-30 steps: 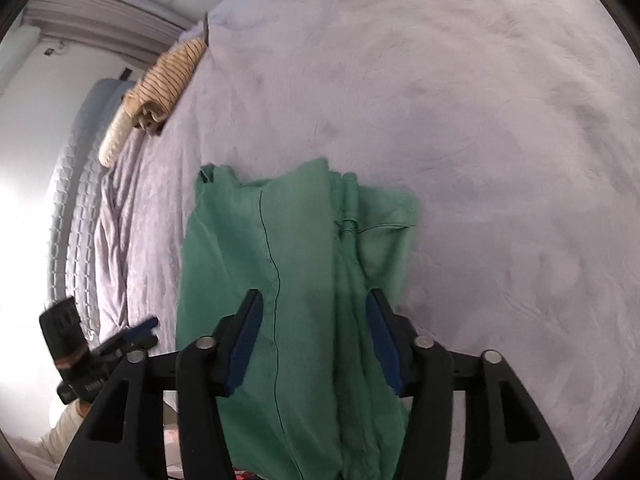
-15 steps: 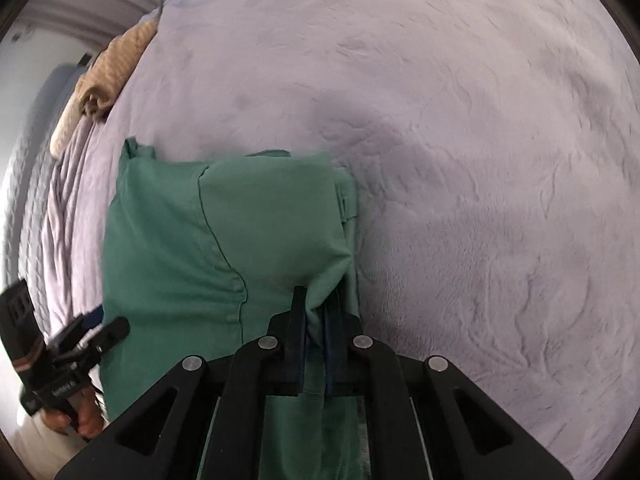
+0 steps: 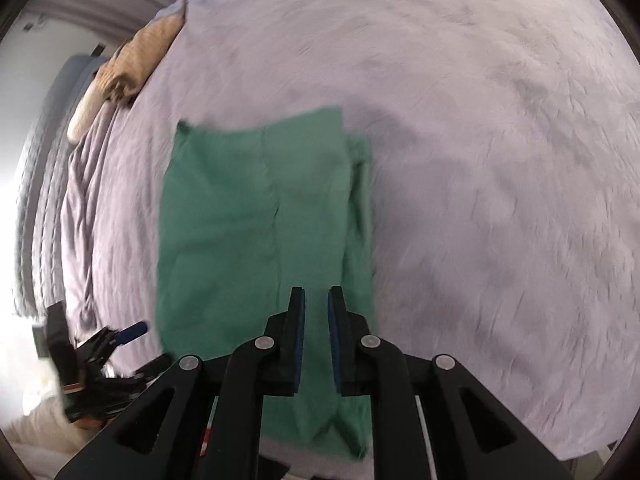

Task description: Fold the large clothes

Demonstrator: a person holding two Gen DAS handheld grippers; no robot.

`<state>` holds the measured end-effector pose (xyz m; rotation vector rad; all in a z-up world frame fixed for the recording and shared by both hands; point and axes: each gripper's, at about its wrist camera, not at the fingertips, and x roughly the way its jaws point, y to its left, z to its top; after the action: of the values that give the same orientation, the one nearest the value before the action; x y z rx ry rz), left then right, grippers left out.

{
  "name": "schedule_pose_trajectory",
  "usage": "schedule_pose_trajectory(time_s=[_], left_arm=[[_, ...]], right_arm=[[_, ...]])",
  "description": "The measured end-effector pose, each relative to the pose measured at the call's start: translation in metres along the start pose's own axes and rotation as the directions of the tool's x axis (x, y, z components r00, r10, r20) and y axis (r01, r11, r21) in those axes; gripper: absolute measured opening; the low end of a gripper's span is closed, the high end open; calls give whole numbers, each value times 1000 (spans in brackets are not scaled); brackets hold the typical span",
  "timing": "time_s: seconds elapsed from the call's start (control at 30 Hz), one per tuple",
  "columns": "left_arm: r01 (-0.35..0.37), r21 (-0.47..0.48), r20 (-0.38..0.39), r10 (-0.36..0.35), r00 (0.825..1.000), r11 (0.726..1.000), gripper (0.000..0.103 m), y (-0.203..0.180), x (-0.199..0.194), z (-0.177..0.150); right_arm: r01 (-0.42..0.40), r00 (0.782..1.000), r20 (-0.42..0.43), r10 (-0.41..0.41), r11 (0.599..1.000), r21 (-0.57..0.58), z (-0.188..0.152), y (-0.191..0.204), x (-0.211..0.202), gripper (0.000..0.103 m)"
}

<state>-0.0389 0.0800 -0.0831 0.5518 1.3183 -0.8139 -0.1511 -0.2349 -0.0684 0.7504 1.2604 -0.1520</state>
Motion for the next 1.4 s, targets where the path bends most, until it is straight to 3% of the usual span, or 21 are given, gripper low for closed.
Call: schedule_pose_trajectory(time_s=[0.13,0.33,0.5,1.2,1.3,1.37,1.4], left_arm=[[6,-69,-6,-6,1000,998,80,5,-1,-3],[33,-132,-31,-38,999,991,80,12,2,0],[42,-187,-57,-53,997,981,80,19,-2,2],[-39,-297,-69,19,997,954,80,55,-29,23],[-44,-299,-66,26,998,953,81,46,-31,22],[-47,-297,-64,30,998,954,103,41,-32,21],[-52,-297,-54,38,998,953,103,38,-35,20]], right_arm=[[11,996,-84,-16,998,-62,-29,13,6,14],[182,964,-176,-200,977,-115,-60,-7,31,14],[150,968,-204,-149,989,-14,-65,-35,38,14],[200,950,-232,-209,978,-64,-53,-25,34,17],[213,947,-235,-221,975,-57,-48,-23,41,22],[220,945,-236,-226,974,-50,-49,-27,39,28],[216,946,-237,-220,975,-46,-48,-28,38,29]])
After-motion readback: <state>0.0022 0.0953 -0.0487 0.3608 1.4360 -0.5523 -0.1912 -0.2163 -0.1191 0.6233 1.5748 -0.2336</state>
